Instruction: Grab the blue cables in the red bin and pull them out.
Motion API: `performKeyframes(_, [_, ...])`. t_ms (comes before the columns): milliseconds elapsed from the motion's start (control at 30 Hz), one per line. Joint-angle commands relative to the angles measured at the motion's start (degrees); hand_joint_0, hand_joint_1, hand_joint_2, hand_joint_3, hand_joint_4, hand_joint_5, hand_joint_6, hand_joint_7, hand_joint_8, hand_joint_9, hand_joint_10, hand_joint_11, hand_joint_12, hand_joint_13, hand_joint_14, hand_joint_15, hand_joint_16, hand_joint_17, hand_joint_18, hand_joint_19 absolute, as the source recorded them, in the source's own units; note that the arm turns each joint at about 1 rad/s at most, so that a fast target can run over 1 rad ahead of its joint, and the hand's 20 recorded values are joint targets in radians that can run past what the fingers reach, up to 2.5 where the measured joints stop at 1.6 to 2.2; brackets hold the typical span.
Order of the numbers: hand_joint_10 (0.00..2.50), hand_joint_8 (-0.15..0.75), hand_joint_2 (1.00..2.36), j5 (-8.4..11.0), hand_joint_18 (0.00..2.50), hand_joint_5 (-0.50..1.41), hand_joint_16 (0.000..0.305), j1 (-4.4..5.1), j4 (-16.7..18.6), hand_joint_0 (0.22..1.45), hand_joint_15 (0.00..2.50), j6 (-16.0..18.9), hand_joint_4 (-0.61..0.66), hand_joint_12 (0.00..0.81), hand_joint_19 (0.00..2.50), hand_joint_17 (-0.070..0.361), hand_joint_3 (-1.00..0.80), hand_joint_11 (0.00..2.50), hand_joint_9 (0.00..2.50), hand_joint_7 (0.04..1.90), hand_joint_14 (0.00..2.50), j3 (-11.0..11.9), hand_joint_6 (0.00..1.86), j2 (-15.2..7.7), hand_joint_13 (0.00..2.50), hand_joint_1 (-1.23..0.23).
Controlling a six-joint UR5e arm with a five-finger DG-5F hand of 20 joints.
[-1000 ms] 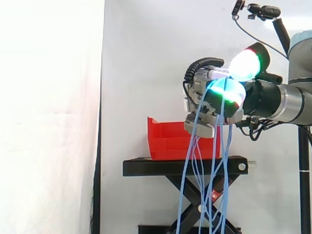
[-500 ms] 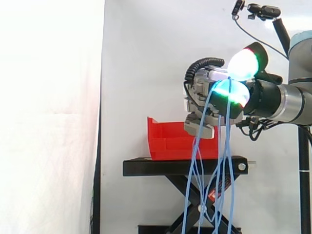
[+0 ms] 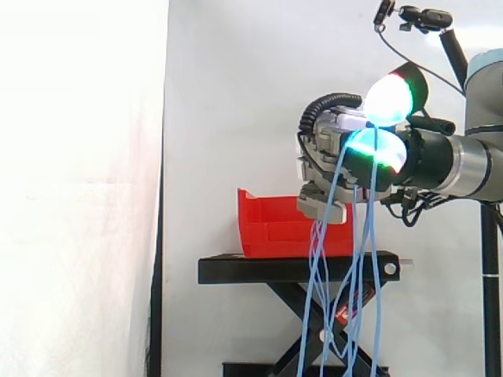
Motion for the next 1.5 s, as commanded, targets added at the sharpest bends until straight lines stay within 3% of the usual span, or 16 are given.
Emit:
performKeyframes(0, [0.0, 0.203, 1.0, 0.0, 0.96, 1.13, 0.057, 0.0, -0.31, 0.61, 1.5, 0.0, 0.2, 0.484, 1.03, 0.129, -1.0, 1.55, 1.3, 0.67, 0.01, 0.0, 0.13, -0.02, 1.58, -0.73])
performKeyframes(367, [0.0, 0.188, 1.0, 0.0, 0.95, 1.16, 0.055, 0.0, -0.4, 0.63, 1.5, 0.0, 0.21, 0.459, 1.03, 0.123, -1.0, 1.54, 1.31, 0.67, 0.01, 0.0, 0.14, -0.02, 1.58, -0.81])
performKeyframes(567, [0.01, 0.142, 1.0, 0.0, 0.88, 1.09, 0.045, 0.0, -0.4, 0.78, 1.52, 0.0, 0.21, 0.409, 1.06, 0.101, -1.0, 1.64, 1.26, 0.64, 0.02, 0.0, 0.24, -0.02, 1.55, -0.91])
performKeyframes(733, [0.0, 0.135, 1.0, 0.0, 0.87, 1.05, 0.044, 0.0, -0.4, 0.82, 1.52, 0.0, 0.21, 0.406, 1.07, 0.099, -1.0, 1.65, 1.24, 0.63, 0.02, 0.0, 0.26, -0.02, 1.55, -0.93])
performKeyframes(1467, [0.0, 0.153, 1.0, 0.0, 0.83, 0.97, 0.045, -0.09, -0.14, 0.83, 1.53, 0.17, 0.19, 0.412, 1.09, 0.101, -1.0, 1.75, 1.16, 0.7, 0.02, 0.0, 0.09, -0.02, 1.51, -0.97])
